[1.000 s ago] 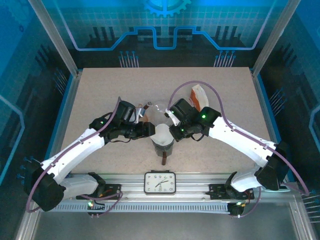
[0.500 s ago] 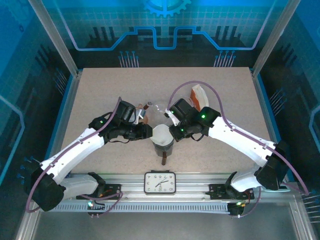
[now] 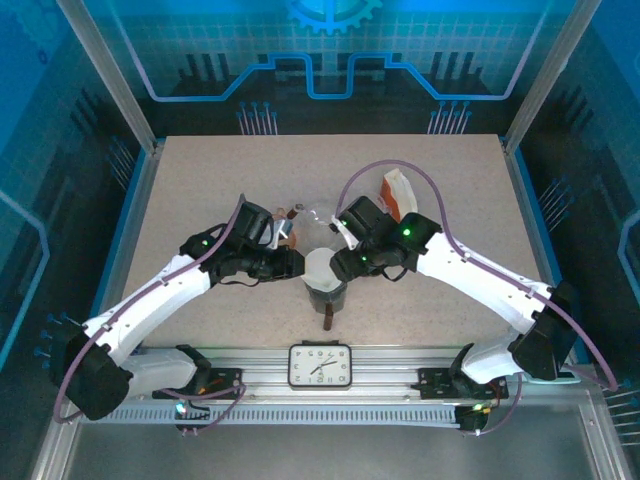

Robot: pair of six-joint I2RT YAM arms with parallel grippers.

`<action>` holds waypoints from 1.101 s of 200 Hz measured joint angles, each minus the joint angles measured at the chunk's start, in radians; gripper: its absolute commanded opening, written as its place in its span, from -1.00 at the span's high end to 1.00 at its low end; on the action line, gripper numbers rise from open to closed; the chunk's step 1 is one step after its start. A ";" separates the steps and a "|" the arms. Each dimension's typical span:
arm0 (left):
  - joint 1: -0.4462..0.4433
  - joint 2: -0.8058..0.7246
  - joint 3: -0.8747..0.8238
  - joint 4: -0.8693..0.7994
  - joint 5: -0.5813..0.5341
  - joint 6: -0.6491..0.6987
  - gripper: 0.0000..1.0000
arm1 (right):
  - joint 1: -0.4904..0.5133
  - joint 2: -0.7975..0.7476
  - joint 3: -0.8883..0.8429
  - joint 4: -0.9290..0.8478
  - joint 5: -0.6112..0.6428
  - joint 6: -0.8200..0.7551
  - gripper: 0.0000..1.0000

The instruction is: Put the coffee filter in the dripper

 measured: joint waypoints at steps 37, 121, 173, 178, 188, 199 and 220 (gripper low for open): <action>0.000 0.000 0.000 0.000 0.000 0.003 0.40 | 0.007 0.054 0.027 0.003 0.000 0.000 -0.27; 0.000 0.000 0.000 0.000 0.000 0.006 0.40 | 0.009 0.042 0.031 -0.015 0.035 0.013 -0.11; 0.000 0.000 0.000 0.000 0.000 0.006 0.40 | 0.009 0.015 0.030 -0.015 0.034 0.024 0.48; 0.000 0.000 0.000 0.000 0.000 0.006 0.40 | 0.009 0.015 0.030 -0.015 0.034 0.027 0.53; 0.000 0.000 0.000 0.000 0.000 0.006 0.40 | 0.011 0.015 0.029 -0.014 0.034 0.034 0.62; 0.000 0.000 0.000 0.000 0.000 0.006 0.40 | 0.013 0.015 0.027 -0.015 0.034 0.031 0.71; 0.000 0.000 0.000 0.000 0.000 0.006 0.40 | 0.014 0.015 0.021 -0.014 0.034 0.032 0.79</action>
